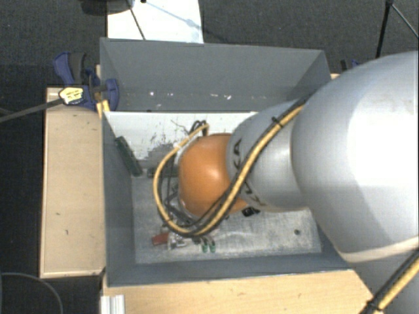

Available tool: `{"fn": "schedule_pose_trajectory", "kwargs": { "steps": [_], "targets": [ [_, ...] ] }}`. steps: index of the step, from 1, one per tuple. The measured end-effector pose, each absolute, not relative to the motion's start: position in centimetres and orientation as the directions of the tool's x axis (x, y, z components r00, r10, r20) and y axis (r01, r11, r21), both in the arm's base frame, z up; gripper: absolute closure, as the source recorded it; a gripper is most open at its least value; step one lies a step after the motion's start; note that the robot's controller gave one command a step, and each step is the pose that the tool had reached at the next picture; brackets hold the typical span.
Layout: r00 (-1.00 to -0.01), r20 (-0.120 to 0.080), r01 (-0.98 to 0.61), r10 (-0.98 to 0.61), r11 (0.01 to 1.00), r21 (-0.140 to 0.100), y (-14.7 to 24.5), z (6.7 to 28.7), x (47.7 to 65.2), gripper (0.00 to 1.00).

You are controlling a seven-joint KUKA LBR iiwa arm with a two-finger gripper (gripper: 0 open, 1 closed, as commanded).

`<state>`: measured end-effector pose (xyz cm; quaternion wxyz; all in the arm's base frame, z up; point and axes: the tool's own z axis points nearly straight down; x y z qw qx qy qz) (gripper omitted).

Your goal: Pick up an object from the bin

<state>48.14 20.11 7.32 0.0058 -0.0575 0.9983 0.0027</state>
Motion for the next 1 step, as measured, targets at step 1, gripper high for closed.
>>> {"fn": "schedule_pose_trajectory", "kwargs": {
  "steps": [1],
  "targets": [
    [-0.987,-0.003,-0.162,-0.162,0.987,0.000,18.25,27.89,48.77,1.00]
  ]
}}
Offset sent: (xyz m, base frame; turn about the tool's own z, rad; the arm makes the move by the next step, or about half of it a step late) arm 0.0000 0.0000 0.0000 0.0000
